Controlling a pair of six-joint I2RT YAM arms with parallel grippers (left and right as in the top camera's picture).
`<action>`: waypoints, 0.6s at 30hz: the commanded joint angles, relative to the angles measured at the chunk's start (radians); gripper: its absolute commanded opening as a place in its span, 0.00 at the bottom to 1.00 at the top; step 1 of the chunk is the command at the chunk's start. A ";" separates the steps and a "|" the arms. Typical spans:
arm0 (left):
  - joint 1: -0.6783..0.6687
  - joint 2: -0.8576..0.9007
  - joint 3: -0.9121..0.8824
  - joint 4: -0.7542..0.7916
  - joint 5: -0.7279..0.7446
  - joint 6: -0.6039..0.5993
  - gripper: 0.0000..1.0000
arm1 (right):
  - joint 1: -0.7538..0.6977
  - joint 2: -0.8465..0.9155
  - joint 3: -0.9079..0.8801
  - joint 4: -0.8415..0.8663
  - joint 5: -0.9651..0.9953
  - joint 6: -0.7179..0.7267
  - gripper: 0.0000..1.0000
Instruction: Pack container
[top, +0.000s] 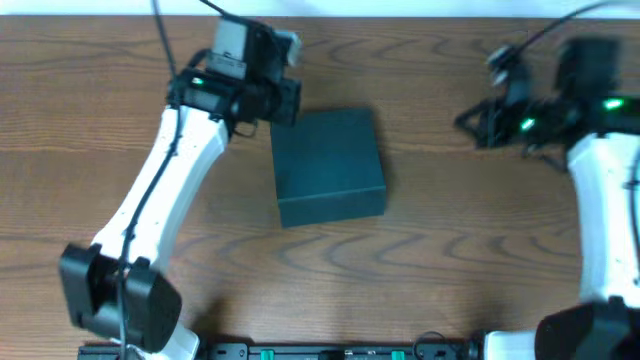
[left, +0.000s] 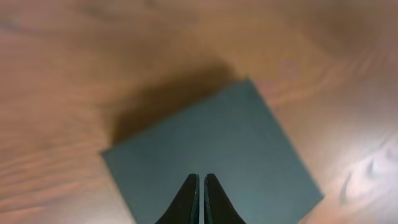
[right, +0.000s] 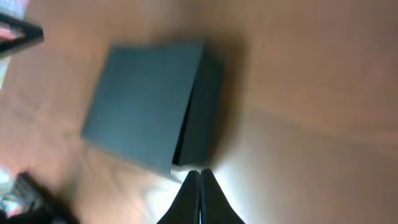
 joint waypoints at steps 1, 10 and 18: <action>-0.024 0.040 -0.060 0.010 0.130 0.081 0.06 | 0.046 -0.038 -0.183 0.032 -0.061 -0.021 0.02; -0.104 0.097 -0.195 0.077 0.164 0.116 0.06 | 0.142 -0.195 -0.650 0.366 -0.061 0.182 0.02; -0.134 0.098 -0.326 0.212 0.163 0.089 0.06 | 0.257 -0.195 -0.830 0.686 -0.060 0.370 0.02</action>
